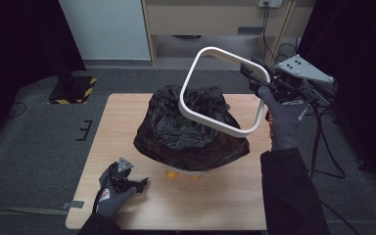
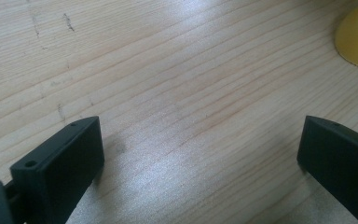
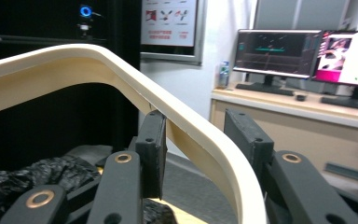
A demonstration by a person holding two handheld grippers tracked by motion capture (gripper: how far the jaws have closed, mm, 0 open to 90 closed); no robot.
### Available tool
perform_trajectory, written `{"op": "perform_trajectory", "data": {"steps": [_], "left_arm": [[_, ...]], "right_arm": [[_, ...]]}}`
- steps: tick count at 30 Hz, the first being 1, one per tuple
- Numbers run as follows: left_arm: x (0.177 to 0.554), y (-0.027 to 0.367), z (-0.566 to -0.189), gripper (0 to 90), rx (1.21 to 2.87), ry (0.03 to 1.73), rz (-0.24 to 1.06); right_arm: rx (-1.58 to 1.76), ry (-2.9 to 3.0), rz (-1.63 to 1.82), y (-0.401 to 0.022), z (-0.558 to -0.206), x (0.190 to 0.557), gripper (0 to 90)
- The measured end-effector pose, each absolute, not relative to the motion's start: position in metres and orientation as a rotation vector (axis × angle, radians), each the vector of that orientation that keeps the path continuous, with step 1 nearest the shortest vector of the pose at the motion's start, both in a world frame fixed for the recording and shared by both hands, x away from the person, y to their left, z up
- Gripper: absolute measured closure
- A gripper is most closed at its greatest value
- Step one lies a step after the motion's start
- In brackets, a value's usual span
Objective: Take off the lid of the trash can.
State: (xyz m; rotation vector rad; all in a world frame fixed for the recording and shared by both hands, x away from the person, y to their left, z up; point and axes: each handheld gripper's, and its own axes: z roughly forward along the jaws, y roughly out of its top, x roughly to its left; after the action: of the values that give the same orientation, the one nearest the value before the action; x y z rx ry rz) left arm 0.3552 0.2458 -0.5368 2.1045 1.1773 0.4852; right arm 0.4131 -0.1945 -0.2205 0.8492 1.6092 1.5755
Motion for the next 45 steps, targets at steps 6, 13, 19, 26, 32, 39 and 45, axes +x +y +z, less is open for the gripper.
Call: {"op": "perform_trajectory", "data": {"steps": [6, 13, 19, 26, 32, 39, 45], "left_arm": [[0.355, 0.245, -0.537, 0.0, 2.098, 1.184, 0.483], [0.356, 0.246, -0.537, 0.0, 2.107, 1.180, 0.484], [0.356, 0.246, -0.537, 0.0, 2.107, 1.181, 0.485], [0.356, 0.245, -0.537, 0.0, 2.105, 1.184, 0.486], [0.356, 0.245, -0.537, 0.0, 2.104, 1.188, 0.488], [0.356, 0.245, -0.537, 0.0, 2.103, 1.189, 0.489], [0.356, 0.245, -0.537, 0.0, 2.103, 1.189, 0.489]], "right_arm": [[0.894, 1.563, 1.568, -0.219, -0.226, 0.402, 60.4], [0.938, 1.513, 1.545, -0.241, -0.234, 0.397, 60.3], [0.961, 1.458, 1.520, -0.254, -0.239, 0.393, 60.3], [0.992, 1.398, 1.507, -0.267, -0.250, 0.391, 60.3], [1.019, 1.360, 1.481, -0.277, -0.259, 0.389, 60.2], [1.076, 1.301, 1.464, -0.288, -0.273, 0.391, 60.2], [1.118, 1.280, 1.433, -0.294, -0.289, 0.395, 60.2]]}}
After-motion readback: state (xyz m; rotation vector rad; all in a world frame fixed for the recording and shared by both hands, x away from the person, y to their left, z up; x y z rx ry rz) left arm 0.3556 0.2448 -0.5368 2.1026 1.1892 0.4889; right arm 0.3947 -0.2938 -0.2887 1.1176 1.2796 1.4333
